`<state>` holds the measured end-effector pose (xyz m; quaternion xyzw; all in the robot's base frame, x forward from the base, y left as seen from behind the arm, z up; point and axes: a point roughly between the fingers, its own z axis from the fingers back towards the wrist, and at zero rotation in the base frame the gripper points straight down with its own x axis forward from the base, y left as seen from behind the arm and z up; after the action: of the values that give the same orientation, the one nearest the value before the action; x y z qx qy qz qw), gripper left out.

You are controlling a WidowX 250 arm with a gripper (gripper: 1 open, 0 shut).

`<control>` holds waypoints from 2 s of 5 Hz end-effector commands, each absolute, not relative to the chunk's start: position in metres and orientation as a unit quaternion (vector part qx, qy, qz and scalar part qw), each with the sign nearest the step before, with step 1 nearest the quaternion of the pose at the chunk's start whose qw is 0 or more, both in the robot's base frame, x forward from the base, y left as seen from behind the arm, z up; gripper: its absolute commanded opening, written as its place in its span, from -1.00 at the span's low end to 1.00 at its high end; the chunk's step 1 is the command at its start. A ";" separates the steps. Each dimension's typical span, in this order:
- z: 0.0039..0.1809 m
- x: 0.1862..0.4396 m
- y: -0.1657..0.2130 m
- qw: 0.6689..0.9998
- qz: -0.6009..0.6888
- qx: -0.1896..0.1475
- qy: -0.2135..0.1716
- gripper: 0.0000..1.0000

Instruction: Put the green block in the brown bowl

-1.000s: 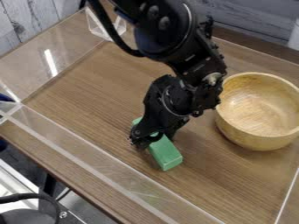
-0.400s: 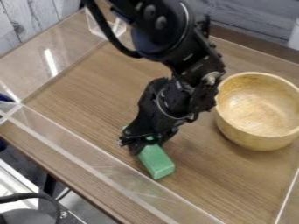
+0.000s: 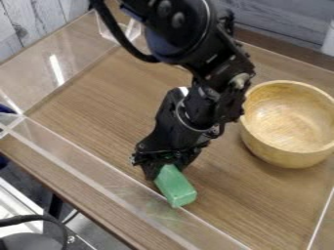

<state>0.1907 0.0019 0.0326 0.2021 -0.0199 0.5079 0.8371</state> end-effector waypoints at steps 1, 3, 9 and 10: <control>0.054 0.207 -0.004 0.848 0.499 0.173 -0.043 -1.00; 0.091 0.241 -0.021 0.878 0.454 0.143 -0.048 -1.00; 0.075 0.354 -0.098 0.922 0.363 0.129 -0.032 1.00; 0.066 0.355 -0.097 0.921 0.365 0.134 -0.030 1.00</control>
<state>0.3453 -0.0920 0.0477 0.1558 -0.0037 0.3639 0.9183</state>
